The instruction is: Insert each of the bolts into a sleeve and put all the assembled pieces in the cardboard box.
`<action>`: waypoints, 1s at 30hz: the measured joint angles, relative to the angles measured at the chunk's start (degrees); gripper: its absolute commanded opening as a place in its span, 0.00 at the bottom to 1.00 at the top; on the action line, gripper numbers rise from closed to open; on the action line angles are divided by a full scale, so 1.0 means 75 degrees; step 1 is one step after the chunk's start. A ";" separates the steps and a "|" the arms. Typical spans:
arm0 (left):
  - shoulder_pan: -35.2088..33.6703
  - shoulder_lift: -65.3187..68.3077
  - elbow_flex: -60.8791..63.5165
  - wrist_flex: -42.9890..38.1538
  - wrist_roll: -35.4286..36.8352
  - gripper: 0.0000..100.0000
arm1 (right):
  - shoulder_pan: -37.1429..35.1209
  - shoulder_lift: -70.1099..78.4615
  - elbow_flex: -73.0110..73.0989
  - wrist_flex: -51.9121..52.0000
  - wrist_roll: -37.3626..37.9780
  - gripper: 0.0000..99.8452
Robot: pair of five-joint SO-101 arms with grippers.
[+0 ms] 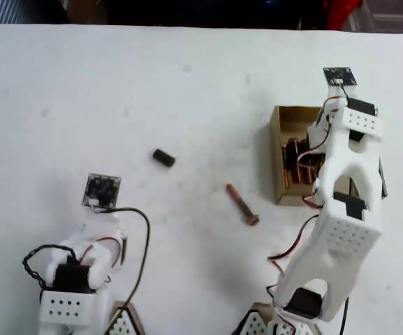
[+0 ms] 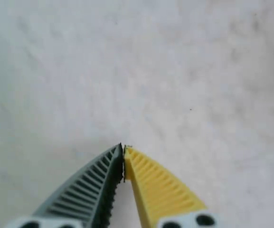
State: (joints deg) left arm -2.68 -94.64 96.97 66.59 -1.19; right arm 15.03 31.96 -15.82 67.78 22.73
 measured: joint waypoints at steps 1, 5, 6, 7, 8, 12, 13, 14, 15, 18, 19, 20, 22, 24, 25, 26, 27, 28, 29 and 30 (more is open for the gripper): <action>0.0000 0.0000 0.0000 0.0000 0.0000 0.03 | 0.0000 0.0000 -0.0012 0.0059 0.0000 0.03; 0.0000 0.0000 0.0000 0.0000 0.0000 0.03 | 0.0000 0.0000 -0.0012 0.0176 0.0000 0.15; 0.0000 0.0000 0.0000 0.0000 0.0000 0.03 | 0.0000 0.0000 -0.0012 0.0176 0.0000 0.18; 0.0000 0.0000 0.0000 0.0000 0.0000 0.03 | -0.0012 0.0000 -0.0012 0.0176 0.0000 0.21; 0.0000 0.0000 0.0000 0.0000 0.0000 0.03 | -0.0012 -0.0012 -0.0012 0.0176 0.0000 0.23; 0.0000 0.0000 0.0000 0.0000 0.0000 0.03 | -0.0012 -0.0012 -0.0059 0.0176 0.0000 0.24; 0.0000 0.0000 0.0000 0.0000 0.0000 0.03 | -0.0023 -0.0012 -0.0059 0.0176 0.0000 0.24; 0.0000 0.0000 0.0000 0.0000 0.0000 0.03 | -0.0023 -0.0023 -0.0059 0.0176 0.0000 0.24; 0.0000 0.0000 0.0000 0.0000 0.0000 0.03 | -0.0023 -0.0094 -0.0059 0.0188 0.0000 0.24; 0.0000 0.0000 0.0000 0.0000 0.0000 0.03 | -0.0117 -0.0633 -0.0059 0.0504 0.0000 0.24; 0.0000 0.0000 0.0000 0.0000 0.0000 0.03 | -0.0199 -0.0879 -0.0059 0.0633 0.0000 0.24; 0.0000 0.0000 0.0000 0.0000 0.0000 0.03 | -0.0305 -0.1114 -0.0059 0.0762 0.0000 0.24; -0.0023 0.0000 0.0000 -0.0047 0.0000 0.03 | -0.0598 -0.1571 -0.0059 0.0996 0.0000 0.24; -0.0281 0.0000 0.0000 -0.0047 0.0000 0.03 | -0.0949 -0.2004 -0.0059 0.1242 0.0000 0.24; -0.0457 0.0000 0.0000 -0.0047 0.0000 0.03 | -0.1160 -0.2192 -0.0059 0.1360 0.0000 0.24; -0.0656 0.0000 0.0000 -0.0047 0.0000 0.03 | -0.1395 -0.2356 -0.0059 0.1477 0.0000 0.24; -0.0867 0.0000 0.0000 -0.0047 0.0000 0.03 | -0.1629 -0.2485 -0.0059 0.1606 0.0000 0.24; -0.1032 0.0000 0.0000 -0.0047 0.0000 0.03 | -0.1887 -0.2614 -0.0059 0.1735 0.0000 0.24; -0.1172 0.0000 0.0000 -0.0047 0.0000 0.03 | -0.2157 -0.2696 -0.0059 0.1840 0.0000 0.24; -0.1266 0.0000 0.0000 -0.0047 0.0000 0.03 | -0.2415 -0.2755 -0.0059 0.1946 0.0000 0.24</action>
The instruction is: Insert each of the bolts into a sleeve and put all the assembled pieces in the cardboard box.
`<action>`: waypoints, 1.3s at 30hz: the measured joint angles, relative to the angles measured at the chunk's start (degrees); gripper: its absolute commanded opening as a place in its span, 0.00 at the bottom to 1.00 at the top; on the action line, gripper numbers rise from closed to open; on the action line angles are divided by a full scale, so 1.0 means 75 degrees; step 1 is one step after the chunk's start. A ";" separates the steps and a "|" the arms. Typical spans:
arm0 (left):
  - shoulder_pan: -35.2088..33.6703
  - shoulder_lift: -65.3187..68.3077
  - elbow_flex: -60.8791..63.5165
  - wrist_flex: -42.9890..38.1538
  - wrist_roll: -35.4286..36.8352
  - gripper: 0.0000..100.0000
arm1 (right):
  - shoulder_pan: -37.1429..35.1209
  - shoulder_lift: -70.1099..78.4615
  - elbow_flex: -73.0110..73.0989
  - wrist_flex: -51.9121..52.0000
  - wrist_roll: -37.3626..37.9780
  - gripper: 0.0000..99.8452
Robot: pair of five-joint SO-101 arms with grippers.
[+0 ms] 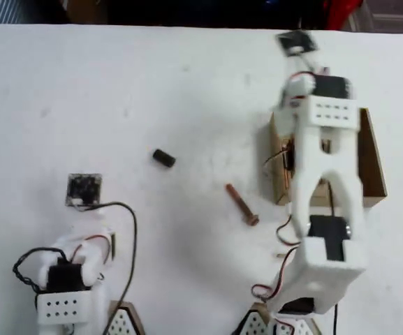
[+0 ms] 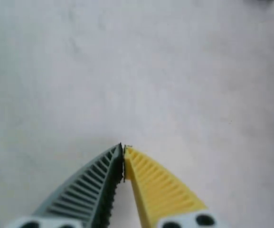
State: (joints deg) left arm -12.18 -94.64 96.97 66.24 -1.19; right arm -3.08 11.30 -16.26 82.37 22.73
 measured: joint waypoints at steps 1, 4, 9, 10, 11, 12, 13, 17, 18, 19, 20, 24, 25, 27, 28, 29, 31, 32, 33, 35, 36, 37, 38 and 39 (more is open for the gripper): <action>-0.0094 0.0000 0.0000 0.0000 0.0000 0.03 | -0.0270 -0.0035 0.0000 0.0094 0.0000 0.24; -0.0352 0.0000 0.0000 0.0000 0.0000 0.03 | -0.1067 -0.0035 0.0000 0.0223 0.0000 0.24; -0.1090 0.0000 0.0000 0.0000 0.0000 0.03 | -0.2227 -0.0035 0.0000 0.0223 0.0000 0.24; -0.1219 0.0000 0.0000 0.0000 0.0000 0.03 | -0.2438 -0.0035 0.0000 0.0223 0.0000 0.24; -0.1325 0.0000 0.0000 0.0000 0.0000 0.03 | -0.2661 -0.0035 0.0000 0.0223 0.0000 0.24; -0.1395 0.0000 0.0000 0.0000 0.0000 0.03 | -0.2895 -0.0035 0.0000 0.0223 0.0000 0.24; -0.1430 0.0000 0.0000 0.0000 0.0000 0.03 | -0.3106 -0.0035 0.0000 0.0223 0.0000 0.24; -0.1477 0.0000 0.0000 0.0000 0.0000 0.03 | -0.3915 0.0000 -0.0105 0.0223 0.0094 0.24; -0.1477 0.0000 0.0000 0.0000 0.0000 0.03 | -0.4067 0.0117 -0.0234 0.0223 0.0199 0.24; -0.1477 0.0000 0.0000 0.0000 0.0000 0.03 | -0.4196 0.0270 -0.0375 0.0223 0.0316 0.24; -0.1477 0.0000 0.0000 0.0000 0.0000 0.03 | -0.4267 0.0457 -0.0574 0.0223 0.0375 0.24; -0.1477 0.0000 0.0000 0.0000 0.0000 0.03 | -0.4372 0.1442 -0.1641 0.0469 0.0445 0.24; -0.1477 0.0000 0.0000 0.0000 0.0000 0.03 | -0.4396 0.1711 -0.1922 0.0586 0.0445 0.24; -0.1477 0.0000 0.0000 0.0000 0.0000 0.03 | -0.4489 0.2309 -0.2497 0.0809 0.0492 0.24; -0.1477 0.0000 0.0000 0.0000 0.0000 0.03 | -0.4536 0.2614 -0.2755 0.0903 0.0492 0.24; -0.1477 0.0000 0.0000 0.0000 0.0000 0.03 | -0.4583 0.2919 -0.3012 0.0973 0.0492 0.24; -0.1477 0.0000 0.0000 0.0000 -0.0199 0.03 | -0.4653 0.3540 -0.3563 0.1067 0.0492 0.24; -0.1477 0.0000 0.0000 0.0000 -0.0352 0.03 | -0.4665 0.3821 -0.3833 0.1067 0.0492 0.24; -0.1477 0.0000 0.0000 0.0000 -0.0481 0.03 | -0.4665 0.4126 -0.4103 0.1067 0.0492 0.24; -0.1477 0.0000 0.0000 0.0000 -0.0633 0.03 | -0.4665 0.4677 -0.4618 0.1114 0.0492 0.24; -0.1477 0.0000 0.0000 0.0000 -0.0668 0.03 | -0.4665 0.4923 -0.4829 0.1149 0.0492 0.24; -0.1477 0.0000 0.0000 0.0000 -0.0692 0.03 | -0.4665 0.5158 -0.5040 0.1196 0.0492 0.24; -0.1477 0.0000 0.0000 0.0000 -0.0692 0.03 | -0.4665 0.5392 -0.5240 0.1254 0.0492 0.24; -0.1477 0.0000 0.0000 0.0000 -0.0692 0.03 | -0.4665 0.5603 -0.5427 0.1325 0.0492 0.24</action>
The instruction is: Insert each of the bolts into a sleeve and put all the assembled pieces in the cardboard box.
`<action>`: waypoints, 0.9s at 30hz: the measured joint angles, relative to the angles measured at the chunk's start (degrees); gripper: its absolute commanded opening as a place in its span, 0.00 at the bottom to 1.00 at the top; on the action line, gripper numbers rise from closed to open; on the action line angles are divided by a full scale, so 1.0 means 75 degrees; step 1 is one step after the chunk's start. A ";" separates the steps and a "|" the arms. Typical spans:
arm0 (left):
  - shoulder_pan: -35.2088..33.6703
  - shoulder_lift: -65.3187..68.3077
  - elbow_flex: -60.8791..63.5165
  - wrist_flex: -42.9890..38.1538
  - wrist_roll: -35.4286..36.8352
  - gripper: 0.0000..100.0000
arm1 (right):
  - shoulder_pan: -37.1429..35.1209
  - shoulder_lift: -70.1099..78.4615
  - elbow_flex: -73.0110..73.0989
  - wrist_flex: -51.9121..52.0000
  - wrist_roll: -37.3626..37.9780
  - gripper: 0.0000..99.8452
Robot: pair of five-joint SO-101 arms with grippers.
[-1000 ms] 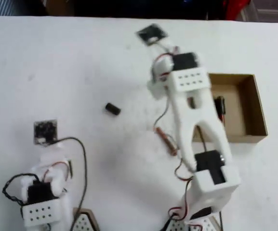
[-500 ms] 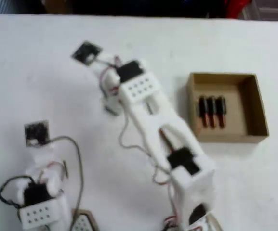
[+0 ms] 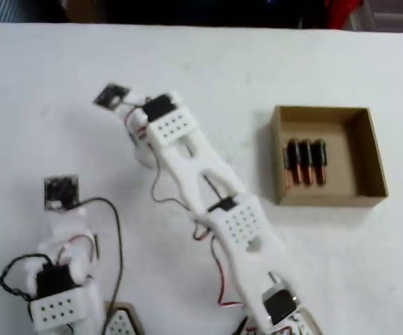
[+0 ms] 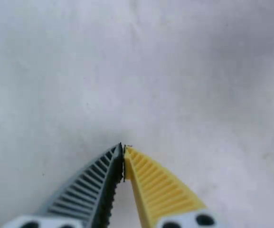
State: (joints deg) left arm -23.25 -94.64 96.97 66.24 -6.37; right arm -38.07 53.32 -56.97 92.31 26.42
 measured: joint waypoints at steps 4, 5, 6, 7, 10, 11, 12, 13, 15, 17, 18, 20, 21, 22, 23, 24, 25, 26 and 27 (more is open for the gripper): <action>0.0000 0.0000 0.0000 0.0000 0.0000 0.03 | 0.0000 0.0715 -0.0656 0.0211 0.0000 0.24; 0.0000 0.0000 0.0000 0.0000 0.0000 0.03 | 0.0000 0.0867 -0.0774 0.0223 0.0000 0.24; 0.0000 0.0000 0.0000 0.0000 0.0000 0.03 | 0.0000 0.1008 -0.0903 0.0223 0.0000 0.24; 0.0000 0.0000 0.0000 0.0000 0.0000 0.03 | 0.0000 0.1137 -0.1020 0.0223 0.0000 0.24; 0.0000 0.0000 0.0000 0.0000 0.0000 0.03 | 0.0047 0.1418 -0.1371 0.0223 0.0000 0.24; 0.0000 0.0000 0.0000 0.0000 0.0000 0.03 | 0.0059 0.1477 -0.1477 0.0223 0.0000 0.24; 0.0000 0.0000 0.0000 0.0000 0.0000 0.03 | 0.0070 0.1536 -0.1559 0.0223 0.0000 0.24; 0.0000 0.0000 0.0000 0.0000 0.0000 0.03 | 0.0070 0.1594 -0.1618 0.0223 0.0000 0.24; 0.0000 0.0000 0.0000 0.0000 0.0000 0.03 | 0.0059 0.1700 -0.1688 0.0223 0.0000 0.24; 0.0000 0.0000 0.0000 0.0000 -0.0023 0.03 | 0.0059 0.1770 -0.1735 0.0223 0.0000 0.22; 0.0000 0.0000 0.0000 0.0000 -0.0035 0.03 | 0.0059 0.1782 -0.1747 0.0223 0.0000 0.20; 0.0000 0.0000 0.0000 0.0000 -0.0035 0.03 | 0.0070 0.1805 -0.1770 0.0223 0.0000 0.12; 0.0000 0.0000 0.0000 0.0000 -0.0035 0.03 | 0.0094 0.1805 -0.1770 0.0211 0.0000 0.07; 0.0000 0.0000 0.0000 0.0000 -0.0035 0.03 | 0.0129 0.1805 -0.1782 0.0176 0.0000 0.03; 0.0000 0.0000 0.0000 0.0000 -0.0035 0.03 | 0.0152 0.1805 -0.1805 0.0164 0.0000 0.01; 0.0000 0.0000 0.0000 0.0000 -0.0035 0.03 | 0.0199 0.1805 -0.1829 0.0164 0.0000 0.03; 0.0000 0.0000 0.0000 0.0000 -0.0035 0.03 | 0.0234 0.1805 -0.1840 0.0152 0.0000 0.05; 0.0000 0.0000 0.0000 0.0000 -0.0035 0.03 | 0.0258 0.1805 -0.1840 0.0152 0.0000 0.05; 0.0000 0.0000 0.0000 0.0000 -0.0035 0.03 | 0.0281 0.1805 -0.1840 0.0152 0.0000 0.04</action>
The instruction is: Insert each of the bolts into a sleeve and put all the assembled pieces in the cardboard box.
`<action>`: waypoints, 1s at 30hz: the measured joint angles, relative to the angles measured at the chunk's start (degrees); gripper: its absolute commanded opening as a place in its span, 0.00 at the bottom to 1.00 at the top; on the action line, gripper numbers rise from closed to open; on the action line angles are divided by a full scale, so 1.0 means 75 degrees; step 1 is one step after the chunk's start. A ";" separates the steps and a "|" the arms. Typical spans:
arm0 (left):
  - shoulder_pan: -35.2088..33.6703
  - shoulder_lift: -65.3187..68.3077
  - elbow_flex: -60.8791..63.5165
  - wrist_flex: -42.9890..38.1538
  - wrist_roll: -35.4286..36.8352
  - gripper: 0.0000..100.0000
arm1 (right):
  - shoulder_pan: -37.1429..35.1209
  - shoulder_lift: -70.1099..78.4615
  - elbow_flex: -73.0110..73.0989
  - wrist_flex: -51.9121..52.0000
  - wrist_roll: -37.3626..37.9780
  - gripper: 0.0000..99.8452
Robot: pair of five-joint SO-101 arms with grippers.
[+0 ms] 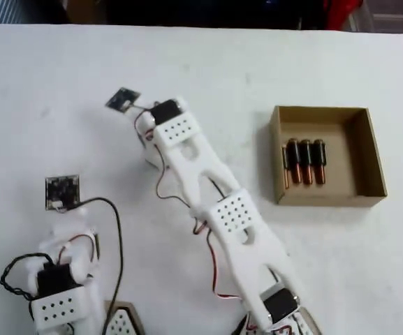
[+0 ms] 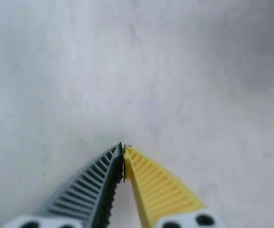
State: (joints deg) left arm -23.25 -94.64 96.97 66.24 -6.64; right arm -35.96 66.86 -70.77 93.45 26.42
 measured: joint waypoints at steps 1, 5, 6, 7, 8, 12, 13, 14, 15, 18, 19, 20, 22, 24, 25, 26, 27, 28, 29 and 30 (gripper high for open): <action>0.0000 0.0000 0.0000 0.0000 0.0000 0.03 | 0.0012 0.0000 0.0000 0.0023 0.0000 0.03; 0.0000 0.0000 0.0000 0.0000 0.0000 0.03 | 0.0070 0.0000 -0.0082 0.0246 0.0000 0.02; 0.0000 0.0000 0.0000 0.0000 0.0000 0.03 | 0.0105 0.0012 -0.0141 0.0363 0.0000 0.02; 0.0000 0.0000 0.0000 0.0000 -0.0023 0.03 | 0.0105 0.0012 -0.0199 0.0492 0.0000 0.02; 0.0000 0.0000 0.0000 0.0000 -0.0035 0.03 | 0.0117 0.0023 -0.0258 0.0586 0.0000 0.02; 0.0000 0.0000 0.0000 0.0000 -0.0035 0.03 | 0.0176 0.0023 -0.0434 0.0668 0.0000 0.02; 0.0000 0.0000 0.0000 0.0000 -0.0035 0.03 | 0.0199 0.0023 -0.0445 0.0668 0.0000 0.02; 0.0000 0.0000 0.0000 0.0000 -0.0035 0.03 | 0.0234 0.0023 -0.0457 0.0668 0.0000 0.02; 0.0000 0.0000 0.0000 0.0000 -0.0035 0.03 | 0.0270 -0.0023 -0.0457 0.0668 -0.0012 0.02; 0.0000 0.0000 0.0000 0.0000 -0.0035 0.03 | 0.0410 -0.0316 -0.0457 0.0692 -0.0363 0.02; 0.0000 0.0000 0.0000 0.0000 -0.0035 0.03 | 0.0469 -0.0457 -0.0457 0.0692 -0.0504 0.02; 0.0000 0.0000 0.0000 0.0000 -0.0035 0.03 | 0.0527 -0.0598 -0.0457 0.0692 -0.0586 0.02; 0.0000 0.0000 0.0000 0.0000 -0.0035 0.03 | 0.0645 -0.0856 -0.0457 0.0692 -0.0680 0.02; 0.0000 0.0000 0.0000 0.0000 -0.0035 0.03 | 0.0738 -0.1160 -0.0316 0.0692 -0.0715 0.02; 0.0000 0.0000 0.0000 0.0000 -0.0035 0.03 | 0.0762 -0.1336 -0.0176 0.0692 -0.0727 0.02; 0.0000 0.0000 0.0000 0.0000 -0.0035 0.03 | 0.0774 -0.1559 0.0047 0.0692 -0.0727 0.02; 0.0000 0.0000 0.0000 0.0000 -0.0035 0.03 | 0.0774 -0.1805 0.0305 0.0692 -0.0727 0.02; 0.0000 0.0000 0.0000 0.0000 -0.0035 0.03 | 0.0774 -0.2063 0.0574 0.0692 -0.0727 0.02; 0.0000 0.0000 0.0000 0.0000 -0.0035 0.03 | 0.0762 -0.2356 0.0867 0.0692 -0.0727 0.02; 0.0000 0.0000 0.0000 0.0000 -0.0035 0.03 | 0.0750 -0.2661 0.1196 0.0692 -0.0727 0.02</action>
State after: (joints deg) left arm -23.25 -94.64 96.97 66.24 -6.90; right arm -30.33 46.90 -61.80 98.64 20.97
